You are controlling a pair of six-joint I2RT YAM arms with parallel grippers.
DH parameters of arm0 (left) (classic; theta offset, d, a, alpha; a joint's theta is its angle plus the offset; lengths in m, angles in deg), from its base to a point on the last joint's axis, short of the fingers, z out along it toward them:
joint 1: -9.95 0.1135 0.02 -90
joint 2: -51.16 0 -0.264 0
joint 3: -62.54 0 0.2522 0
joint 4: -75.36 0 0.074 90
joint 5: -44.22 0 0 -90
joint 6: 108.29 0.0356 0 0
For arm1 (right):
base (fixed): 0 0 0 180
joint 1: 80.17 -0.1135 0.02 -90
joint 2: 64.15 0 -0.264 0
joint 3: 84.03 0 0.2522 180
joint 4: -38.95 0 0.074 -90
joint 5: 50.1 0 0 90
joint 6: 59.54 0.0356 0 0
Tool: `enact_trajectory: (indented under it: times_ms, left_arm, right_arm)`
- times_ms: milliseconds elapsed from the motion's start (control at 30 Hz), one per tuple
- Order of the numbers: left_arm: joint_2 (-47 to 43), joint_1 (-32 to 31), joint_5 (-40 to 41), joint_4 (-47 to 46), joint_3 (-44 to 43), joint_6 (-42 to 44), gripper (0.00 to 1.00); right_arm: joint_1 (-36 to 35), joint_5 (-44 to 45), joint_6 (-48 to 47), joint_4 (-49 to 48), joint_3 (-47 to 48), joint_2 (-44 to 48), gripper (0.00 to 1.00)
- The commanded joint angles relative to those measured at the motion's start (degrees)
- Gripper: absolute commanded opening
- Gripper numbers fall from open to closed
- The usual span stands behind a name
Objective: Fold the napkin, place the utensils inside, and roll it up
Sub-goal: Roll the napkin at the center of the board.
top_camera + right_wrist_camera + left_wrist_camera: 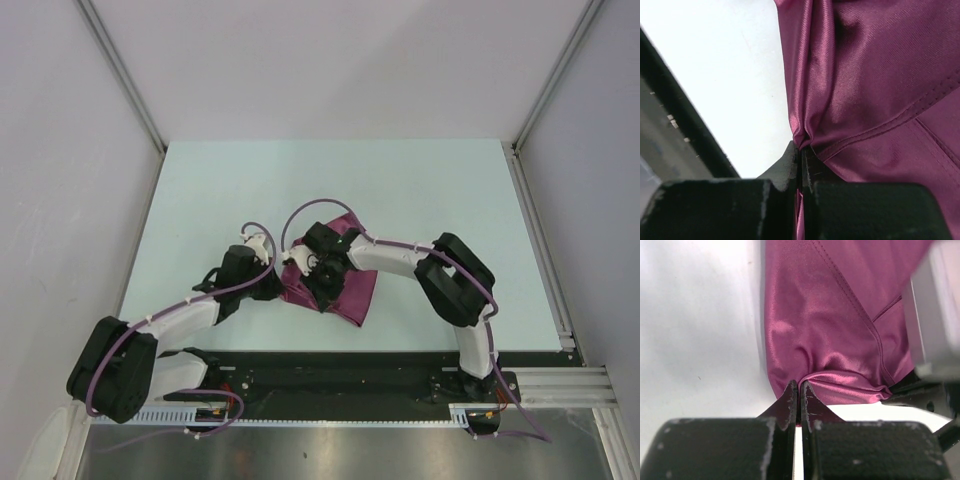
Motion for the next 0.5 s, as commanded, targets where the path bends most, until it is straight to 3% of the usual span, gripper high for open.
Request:
enact_trajectory:
  times_ms: [0, 400, 467]
  left_arm:
    - [0.21, 0.91, 1.21, 0.57, -2.72, -0.34, 0.00]
    - [6.36, 2.76, -1.16, 0.57, -5.01, 0.27, 0.00]
    - [6.98, 3.02, -1.34, 1.09, -5.36, 0.45, 0.00]
  right_arm:
    - [3.91, -14.44, -0.63, 8.06, 3.57, -3.38, 0.00]
    - [11.92, -29.59, -4.49, 10.88, 5.77, -12.08, 0.00]
    - [12.80, -31.17, -4.76, 10.80, 5.68, -11.04, 0.08]
